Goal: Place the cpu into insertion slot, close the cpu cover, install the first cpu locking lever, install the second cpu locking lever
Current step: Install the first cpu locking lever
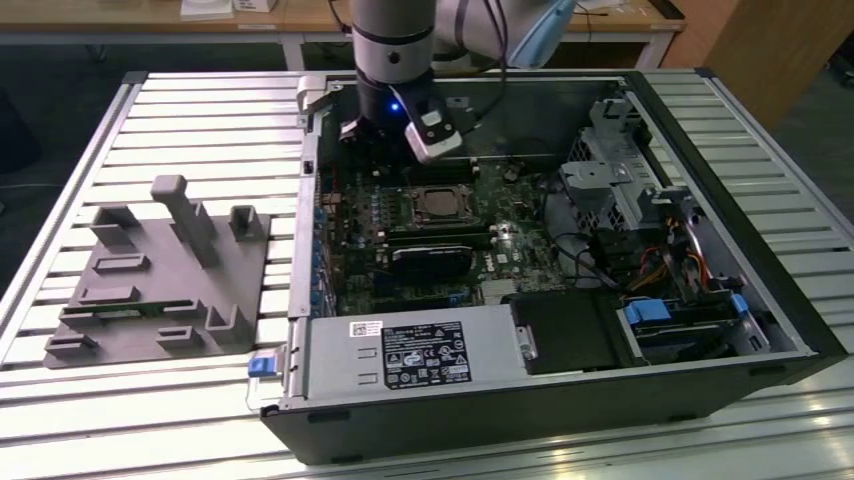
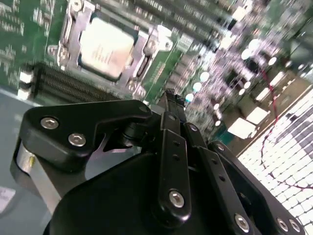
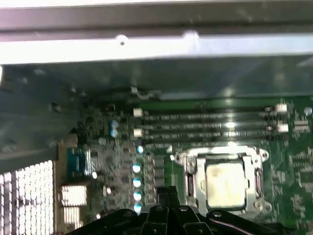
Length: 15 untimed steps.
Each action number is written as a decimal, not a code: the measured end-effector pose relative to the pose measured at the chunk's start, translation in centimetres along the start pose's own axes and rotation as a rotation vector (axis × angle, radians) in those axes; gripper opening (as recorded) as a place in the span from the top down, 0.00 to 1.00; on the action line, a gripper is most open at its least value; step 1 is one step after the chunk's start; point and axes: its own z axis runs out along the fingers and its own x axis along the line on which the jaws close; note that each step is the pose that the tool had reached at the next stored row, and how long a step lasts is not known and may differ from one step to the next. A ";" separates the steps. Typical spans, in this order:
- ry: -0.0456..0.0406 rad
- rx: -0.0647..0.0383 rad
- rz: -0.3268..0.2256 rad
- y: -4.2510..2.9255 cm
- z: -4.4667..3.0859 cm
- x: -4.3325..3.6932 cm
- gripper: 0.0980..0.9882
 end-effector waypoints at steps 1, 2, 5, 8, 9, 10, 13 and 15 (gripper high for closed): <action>0.0010 -0.018 0.000 0.00 0.00 0.08 0.99; 0.0018 -0.035 0.000 -0.01 0.00 0.15 0.99; 0.0042 -0.083 0.000 -0.04 0.00 0.40 0.99; 0.0069 -0.133 0.000 -0.06 -0.01 0.63 0.99; 0.0074 -0.143 0.000 -0.06 -0.01 0.67 0.99; 0.0077 -0.151 0.000 -0.06 -0.01 0.68 0.99; 0.0083 -0.161 0.000 -0.05 -0.06 0.69 0.99; 0.0083 -0.161 0.000 -0.05 -0.10 0.67 0.99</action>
